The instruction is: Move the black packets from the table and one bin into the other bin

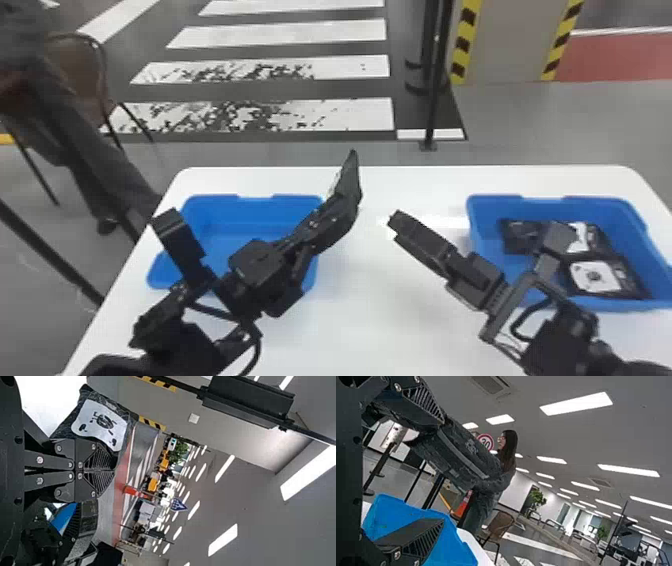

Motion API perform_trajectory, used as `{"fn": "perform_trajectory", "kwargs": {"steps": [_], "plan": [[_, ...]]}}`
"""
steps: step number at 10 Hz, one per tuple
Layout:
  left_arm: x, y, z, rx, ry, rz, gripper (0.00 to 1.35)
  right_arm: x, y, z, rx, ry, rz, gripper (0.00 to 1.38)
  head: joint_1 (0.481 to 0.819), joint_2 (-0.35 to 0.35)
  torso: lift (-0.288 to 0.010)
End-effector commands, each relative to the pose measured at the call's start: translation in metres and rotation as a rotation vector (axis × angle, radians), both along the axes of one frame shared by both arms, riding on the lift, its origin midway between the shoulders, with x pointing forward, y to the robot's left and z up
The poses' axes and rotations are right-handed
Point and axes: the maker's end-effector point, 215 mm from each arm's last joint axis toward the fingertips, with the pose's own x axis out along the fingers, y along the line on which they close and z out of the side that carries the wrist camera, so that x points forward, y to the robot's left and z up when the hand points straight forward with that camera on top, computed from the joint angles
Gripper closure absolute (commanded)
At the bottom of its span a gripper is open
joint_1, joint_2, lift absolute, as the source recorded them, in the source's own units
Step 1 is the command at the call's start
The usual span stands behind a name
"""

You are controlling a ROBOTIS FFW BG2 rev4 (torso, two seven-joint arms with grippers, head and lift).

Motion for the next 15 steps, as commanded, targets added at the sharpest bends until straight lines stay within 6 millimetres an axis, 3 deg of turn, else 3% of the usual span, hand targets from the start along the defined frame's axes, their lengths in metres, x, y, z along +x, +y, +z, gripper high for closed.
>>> {"fn": "perform_trajectory", "kwargs": {"steps": [1, 3, 4, 6, 8, 9, 10, 12, 15], "plan": [[-0.007, -0.014, 0.016, 0.010, -0.037, -0.027, 1.21, 0.015, -0.014, -0.004, 0.013, 0.002, -0.050, 0.12, 0.695, 0.084, -0.110], [-0.014, -0.028, 0.013, 0.030, -0.043, -0.046, 1.21, 0.021, -0.017, 0.011, 0.059, -0.013, -0.056, 0.12, 0.695, 0.049, -0.110], [-0.010, -0.023, 0.010, 0.087, -0.070, -0.013, 1.21, 0.021, -0.014, 0.025, 0.070, -0.040, -0.051, 0.12, 0.695, 0.032, -0.110], [-0.001, 0.004, 0.000, 0.271, -0.154, 0.109, 1.21, 0.021, -0.010, 0.041, 0.081, -0.073, -0.039, 0.12, 0.695, 0.044, -0.110], [0.002, 0.031, 0.013, 0.423, -0.288, 0.226, 1.21, 0.020, -0.008, 0.049, 0.087, -0.086, -0.033, 0.12, 0.695, 0.077, -0.110], [-0.003, 0.025, 0.022, 0.475, -0.362, 0.231, 1.21, 0.022, -0.008, 0.052, 0.087, -0.094, -0.033, 0.12, 0.695, 0.099, -0.110], [-0.012, 0.006, 0.033, 0.503, -0.433, 0.208, 1.21, 0.023, -0.007, 0.058, 0.089, -0.105, -0.029, 0.12, 0.695, 0.107, -0.110], [-0.022, -0.024, 0.038, 0.531, -0.492, 0.162, 1.21, 0.023, -0.003, 0.074, 0.092, -0.134, -0.012, 0.12, 0.695, 0.083, -0.110], [-0.023, -0.025, 0.038, 0.576, -0.529, 0.174, 1.21, 0.017, 0.004, 0.084, 0.098, -0.149, 0.015, 0.12, 0.695, 0.049, -0.110]]}}
